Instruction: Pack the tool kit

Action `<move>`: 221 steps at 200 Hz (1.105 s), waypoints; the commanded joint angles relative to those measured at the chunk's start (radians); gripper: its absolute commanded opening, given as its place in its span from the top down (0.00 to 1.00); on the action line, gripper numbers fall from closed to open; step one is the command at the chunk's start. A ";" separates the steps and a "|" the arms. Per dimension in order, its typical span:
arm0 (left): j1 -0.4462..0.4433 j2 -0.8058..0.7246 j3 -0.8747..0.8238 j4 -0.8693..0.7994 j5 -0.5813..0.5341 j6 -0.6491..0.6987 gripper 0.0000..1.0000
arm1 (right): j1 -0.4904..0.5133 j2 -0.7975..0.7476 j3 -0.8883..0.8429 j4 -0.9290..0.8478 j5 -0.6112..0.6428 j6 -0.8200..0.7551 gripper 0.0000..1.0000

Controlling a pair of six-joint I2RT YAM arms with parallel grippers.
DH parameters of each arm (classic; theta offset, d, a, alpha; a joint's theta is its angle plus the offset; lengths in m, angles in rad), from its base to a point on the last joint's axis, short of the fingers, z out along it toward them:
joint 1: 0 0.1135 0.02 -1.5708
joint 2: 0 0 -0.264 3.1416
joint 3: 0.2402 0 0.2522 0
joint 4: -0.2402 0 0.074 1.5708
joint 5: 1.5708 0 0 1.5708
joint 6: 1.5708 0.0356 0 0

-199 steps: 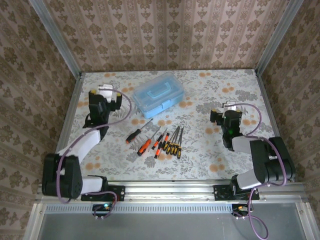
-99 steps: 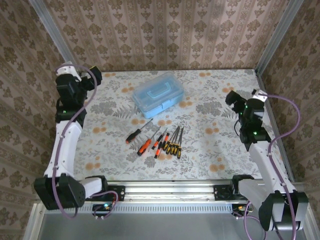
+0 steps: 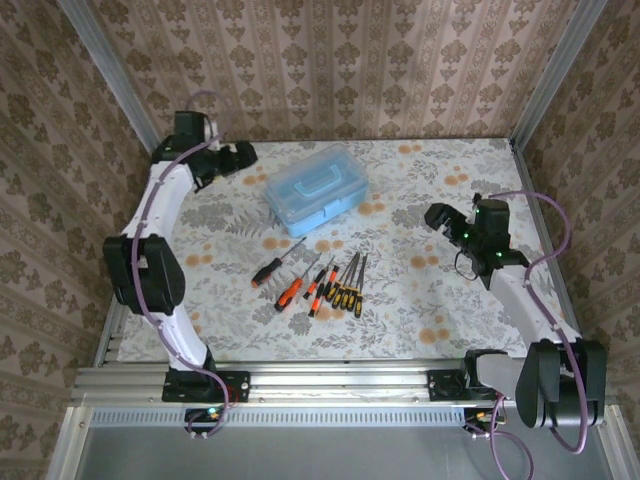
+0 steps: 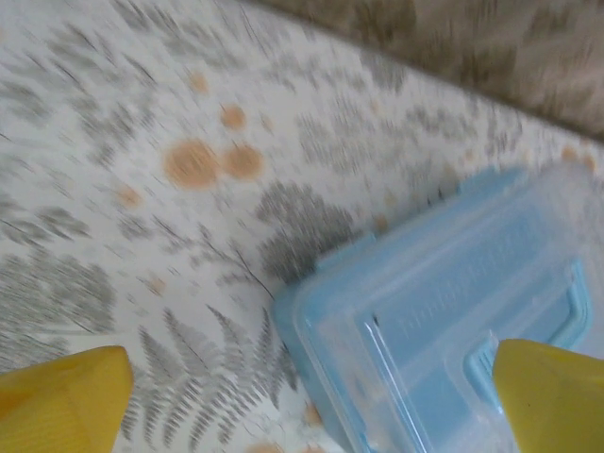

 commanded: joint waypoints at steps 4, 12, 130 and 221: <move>-0.067 0.028 0.060 -0.084 0.093 0.057 0.00 | 0.036 0.029 0.058 0.029 -0.132 -0.012 0.00; -0.089 0.040 0.067 -0.084 0.087 0.064 0.00 | 0.047 0.030 0.064 0.023 -0.132 -0.020 0.00; -0.217 0.180 0.138 -0.148 -0.121 0.164 0.00 | 0.069 -0.016 0.062 -0.018 -0.141 -0.033 0.00; -0.398 0.252 0.230 -0.197 -0.221 0.238 0.04 | 0.069 -0.024 0.061 -0.027 -0.089 -0.014 0.00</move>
